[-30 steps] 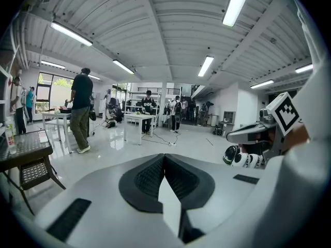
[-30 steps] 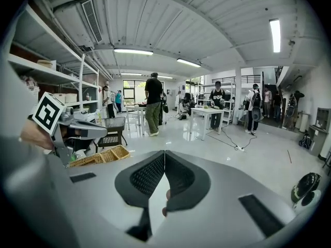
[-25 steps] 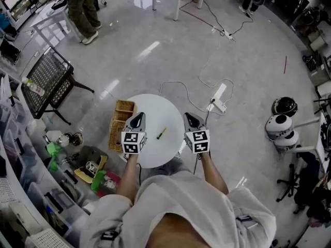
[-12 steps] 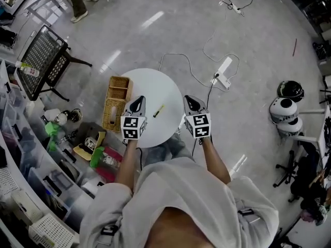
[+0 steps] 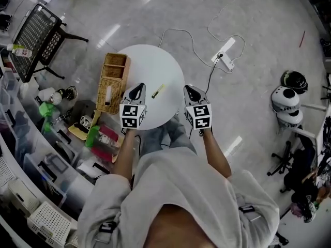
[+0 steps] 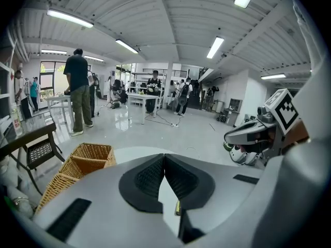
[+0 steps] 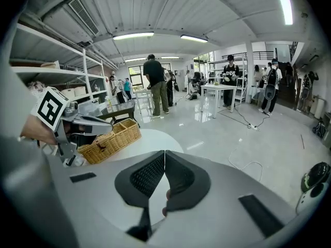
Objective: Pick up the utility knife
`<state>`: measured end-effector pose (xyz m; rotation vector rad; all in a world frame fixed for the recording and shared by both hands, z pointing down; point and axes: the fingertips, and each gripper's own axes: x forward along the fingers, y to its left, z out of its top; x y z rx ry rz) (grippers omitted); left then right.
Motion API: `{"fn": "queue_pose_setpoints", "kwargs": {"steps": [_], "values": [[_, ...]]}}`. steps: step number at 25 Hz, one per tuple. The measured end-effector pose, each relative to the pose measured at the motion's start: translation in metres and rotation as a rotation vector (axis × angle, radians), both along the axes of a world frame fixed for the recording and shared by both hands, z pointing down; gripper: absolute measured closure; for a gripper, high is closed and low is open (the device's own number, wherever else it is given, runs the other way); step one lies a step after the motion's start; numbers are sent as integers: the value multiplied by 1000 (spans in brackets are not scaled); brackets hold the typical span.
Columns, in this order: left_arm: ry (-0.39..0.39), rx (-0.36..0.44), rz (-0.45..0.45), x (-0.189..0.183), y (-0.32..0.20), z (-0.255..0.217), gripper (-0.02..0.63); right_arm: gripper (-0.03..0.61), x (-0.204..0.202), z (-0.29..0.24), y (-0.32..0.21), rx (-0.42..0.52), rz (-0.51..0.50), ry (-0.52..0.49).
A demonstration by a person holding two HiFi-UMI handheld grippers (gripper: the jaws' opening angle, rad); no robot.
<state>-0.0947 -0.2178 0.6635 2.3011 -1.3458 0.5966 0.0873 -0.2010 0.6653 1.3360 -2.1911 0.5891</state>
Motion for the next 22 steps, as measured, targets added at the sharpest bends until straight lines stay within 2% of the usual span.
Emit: {"fn": "queue_pose_setpoints", "kwargs": {"steps": [5,11,14,17,20,22], "values": [[-50,-36,54,8,16,22,592,546,-4,10,11,-34,-19,-3],[-235,-53,239,24,43,46,592,546,-8,20,18,-58,-38,-7],[-288,-66,317,30,54,57,592,546,-7,24,22,-63,-44,-1],[-291,-101,357,35,61,67,591,546,-7,26,25,-71,-45,-5],[-255,-160,371,40,67,80,584,546,-6,29,29,-81,-44,-6],[-232,-200,389,45,71,87,455,546,-4,30,30,-83,-43,-5]]}}
